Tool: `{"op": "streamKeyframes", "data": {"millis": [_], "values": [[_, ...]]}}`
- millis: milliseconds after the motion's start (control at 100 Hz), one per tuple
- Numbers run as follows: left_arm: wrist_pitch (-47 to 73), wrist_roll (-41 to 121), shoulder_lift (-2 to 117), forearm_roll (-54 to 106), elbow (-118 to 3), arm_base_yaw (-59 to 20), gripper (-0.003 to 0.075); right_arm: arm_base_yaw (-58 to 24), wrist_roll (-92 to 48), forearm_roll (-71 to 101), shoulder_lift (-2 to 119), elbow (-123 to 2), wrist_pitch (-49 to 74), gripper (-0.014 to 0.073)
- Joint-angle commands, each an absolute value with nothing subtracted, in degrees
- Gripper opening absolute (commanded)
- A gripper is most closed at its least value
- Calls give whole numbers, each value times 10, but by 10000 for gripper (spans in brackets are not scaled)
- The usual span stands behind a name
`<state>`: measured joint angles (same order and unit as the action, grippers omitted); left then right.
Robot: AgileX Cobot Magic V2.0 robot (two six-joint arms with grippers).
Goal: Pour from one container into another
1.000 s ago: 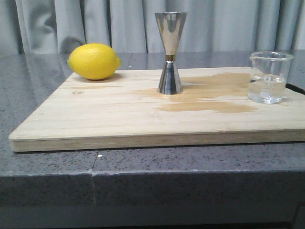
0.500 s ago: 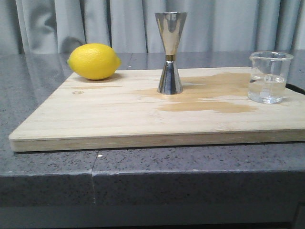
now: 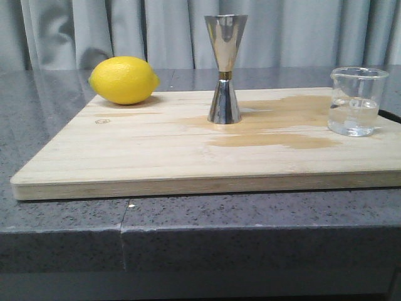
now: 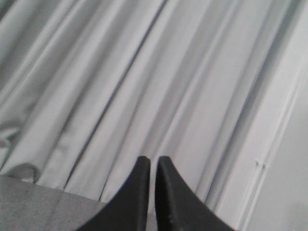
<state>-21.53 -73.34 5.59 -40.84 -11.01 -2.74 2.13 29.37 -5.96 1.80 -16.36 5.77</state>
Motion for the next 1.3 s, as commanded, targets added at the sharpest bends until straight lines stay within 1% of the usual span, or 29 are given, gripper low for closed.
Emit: {"op": "streamKeyframes", "data": {"millis": [0, 70, 100, 220, 340, 430, 520, 570, 590, 620, 650, 690, 740, 810, 870, 980, 1110, 1290], "values": [[-278, -855, 129, -601, -179, -40, -20, 23, 254, -109, 75, -243, 109, -71], [-340, -890, 210, -705, -220, -42, -20, 23, 213, -109, 121, -280, 127, -71], [-363, -892, 241, -726, -233, -42, -19, 23, 204, -109, 143, -292, 130, -71], [-416, -892, 377, -739, -278, -42, -19, 23, 203, -109, 204, -323, 130, -71], [-449, -891, 482, -743, -311, -42, -18, 23, 203, -110, 238, -327, 126, -71], [-507, -888, 559, -756, -334, -42, 3, 23, 203, -110, 251, -327, 116, -71], [-587, -886, 628, -762, -358, -42, 92, 23, 203, -116, 264, -327, 101, -71], [-624, -871, 660, -763, -372, -42, 163, 23, 203, -133, 269, -327, 98, -71], [-644, -857, 672, -763, -380, -42, 209, 23, 203, -136, 271, -327, 98, -71], [-663, -841, 686, -765, -388, -42, 247, 23, 203, -144, 274, -327, 98, -71], [-678, -824, 699, -765, -394, -42, 313, 23, 203, -147, 275, -327, 98, -71], [-695, -798, 715, -765, -403, -42, 391, 23, 203, -147, 278, -327, 101, -71], [-700, -761, 726, -765, -412, -42, 469, 23, 203, -147, 278, -327, 108, -71], [-694, -704, 738, -764, -422, -45, 525, 23, 203, -147, 278, -327, 124, -71], [-678, -650, 743, -757, -425, -53, 526, 23, 203, -147, 279, -327, 133, -71], [-614, -566, 746, -742, -425, -86, 526, 23, 203, -147, 280, -326, 138, -71], [-539, -537, 759, -705, -425, -143, 526, 23, 203, -144, 280, -326, 126, -71], [-527, -447, 810, -580, -425, -202, 526, 23, 203, -144, 280, -326, 121, -71]]}}
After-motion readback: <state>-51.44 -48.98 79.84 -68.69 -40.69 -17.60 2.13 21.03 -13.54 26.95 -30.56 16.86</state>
